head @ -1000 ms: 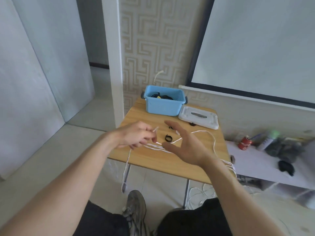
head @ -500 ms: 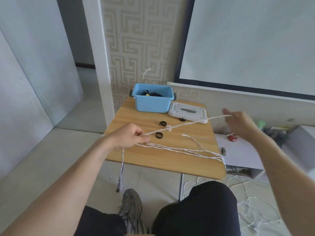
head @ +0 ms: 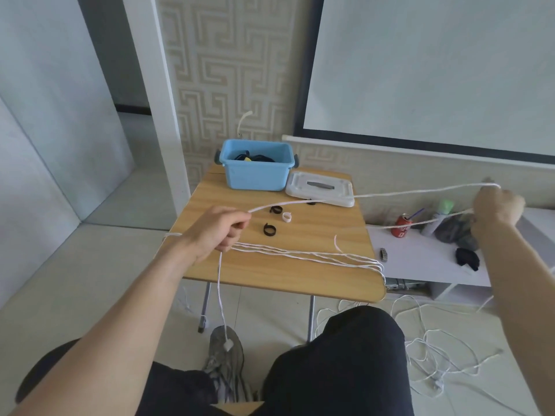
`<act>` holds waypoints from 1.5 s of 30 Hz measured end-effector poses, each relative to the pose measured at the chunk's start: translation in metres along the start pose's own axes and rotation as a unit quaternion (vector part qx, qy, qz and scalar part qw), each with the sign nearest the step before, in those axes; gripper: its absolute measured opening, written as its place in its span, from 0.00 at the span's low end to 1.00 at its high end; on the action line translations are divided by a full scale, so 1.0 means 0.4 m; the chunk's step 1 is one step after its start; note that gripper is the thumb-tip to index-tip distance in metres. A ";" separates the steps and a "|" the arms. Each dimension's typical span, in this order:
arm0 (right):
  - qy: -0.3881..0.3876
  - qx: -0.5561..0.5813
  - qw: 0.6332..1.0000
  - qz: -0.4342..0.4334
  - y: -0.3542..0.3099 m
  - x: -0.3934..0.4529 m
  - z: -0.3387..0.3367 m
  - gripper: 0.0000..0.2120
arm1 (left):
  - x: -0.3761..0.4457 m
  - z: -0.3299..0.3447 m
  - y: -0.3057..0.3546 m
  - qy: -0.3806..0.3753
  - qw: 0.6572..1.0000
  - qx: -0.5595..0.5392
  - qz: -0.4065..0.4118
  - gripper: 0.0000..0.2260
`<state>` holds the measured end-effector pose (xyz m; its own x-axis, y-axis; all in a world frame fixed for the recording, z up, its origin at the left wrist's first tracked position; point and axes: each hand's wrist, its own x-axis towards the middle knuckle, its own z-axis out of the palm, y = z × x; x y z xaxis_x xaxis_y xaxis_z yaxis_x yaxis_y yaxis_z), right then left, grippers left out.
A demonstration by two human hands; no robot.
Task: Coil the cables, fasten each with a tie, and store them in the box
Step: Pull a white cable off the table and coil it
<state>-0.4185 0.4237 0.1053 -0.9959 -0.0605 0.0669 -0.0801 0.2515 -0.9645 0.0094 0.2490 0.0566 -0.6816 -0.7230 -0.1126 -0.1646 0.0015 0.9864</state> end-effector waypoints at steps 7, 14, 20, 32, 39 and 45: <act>-0.011 -0.048 0.998 -0.051 -0.046 0.072 -0.063 0.13 | 0.018 -0.013 -0.036 0.262 0.962 -0.071 0.039 0.13; -0.052 -0.229 0.966 -0.107 0.000 -0.003 -0.066 0.23 | 0.021 0.027 -0.039 0.158 0.987 -0.040 0.002 0.14; -0.039 -0.226 0.967 -0.112 0.107 0.201 -0.103 0.36 | 0.035 0.017 -0.078 0.321 0.941 -0.100 0.026 0.14; -0.208 -0.171 0.951 0.151 0.141 0.160 -0.160 0.20 | 0.049 -0.046 -0.061 0.495 0.818 -0.291 0.000 0.13; -0.291 0.108 0.944 0.108 0.024 0.112 -0.097 0.39 | 0.055 0.013 -0.069 0.337 0.909 -0.233 -0.075 0.12; -0.394 0.003 0.910 0.129 -0.080 0.119 -0.079 0.34 | 0.048 0.058 -0.048 0.283 0.933 -0.210 -0.074 0.12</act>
<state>-0.4646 0.4432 0.1473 -0.6418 -0.6748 -0.3642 0.1545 0.3513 -0.9234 -0.0171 0.2509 0.0329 -0.1690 -0.9427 -0.2878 0.1472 -0.3128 0.9383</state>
